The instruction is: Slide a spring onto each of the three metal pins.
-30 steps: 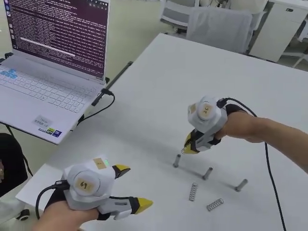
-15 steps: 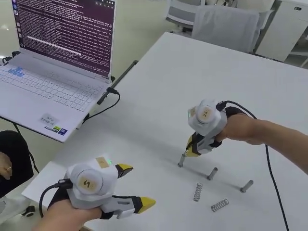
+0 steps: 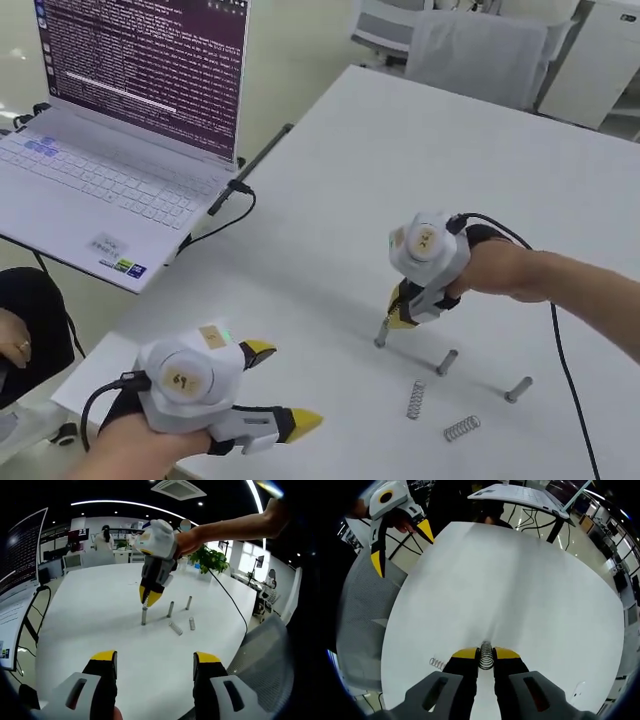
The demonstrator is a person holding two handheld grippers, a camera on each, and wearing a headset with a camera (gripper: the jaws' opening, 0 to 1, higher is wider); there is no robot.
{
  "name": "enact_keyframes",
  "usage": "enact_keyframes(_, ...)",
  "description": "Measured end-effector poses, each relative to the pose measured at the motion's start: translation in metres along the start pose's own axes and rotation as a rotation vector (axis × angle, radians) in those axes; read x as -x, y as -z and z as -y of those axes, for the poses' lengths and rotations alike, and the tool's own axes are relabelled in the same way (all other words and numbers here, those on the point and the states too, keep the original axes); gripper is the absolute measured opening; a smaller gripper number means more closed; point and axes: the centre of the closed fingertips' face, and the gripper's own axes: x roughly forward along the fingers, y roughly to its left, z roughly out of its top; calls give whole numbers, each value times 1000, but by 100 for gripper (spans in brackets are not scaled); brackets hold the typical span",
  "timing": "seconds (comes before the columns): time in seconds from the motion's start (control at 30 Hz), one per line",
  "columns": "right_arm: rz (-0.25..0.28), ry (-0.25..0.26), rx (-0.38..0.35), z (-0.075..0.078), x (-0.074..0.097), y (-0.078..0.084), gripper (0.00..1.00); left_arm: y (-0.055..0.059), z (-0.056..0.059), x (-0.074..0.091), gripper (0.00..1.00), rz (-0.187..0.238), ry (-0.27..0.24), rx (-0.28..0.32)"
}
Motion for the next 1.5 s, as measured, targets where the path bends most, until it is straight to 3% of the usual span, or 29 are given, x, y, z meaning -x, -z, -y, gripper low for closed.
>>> enact_keyframes(0.57, -28, -9, 12, 3, -11, 2, 9, 2, -1, 2, 57, -4, -4, 6)
enact_keyframes(0.87, -63, -19, 61, -1, -11, 3, 9, 3, 1, 1, 56, -7, -1, 7)
enact_keyframes(1.07, -94, -28, 90, -3, -18, 5, 9, 2, 2, 0, 56, -5, 2, 4)
enact_keyframes(1.5, -115, -30, 82, 1, -32, 9, 9, 1, 2, 0, 57, -5, 4, 4)
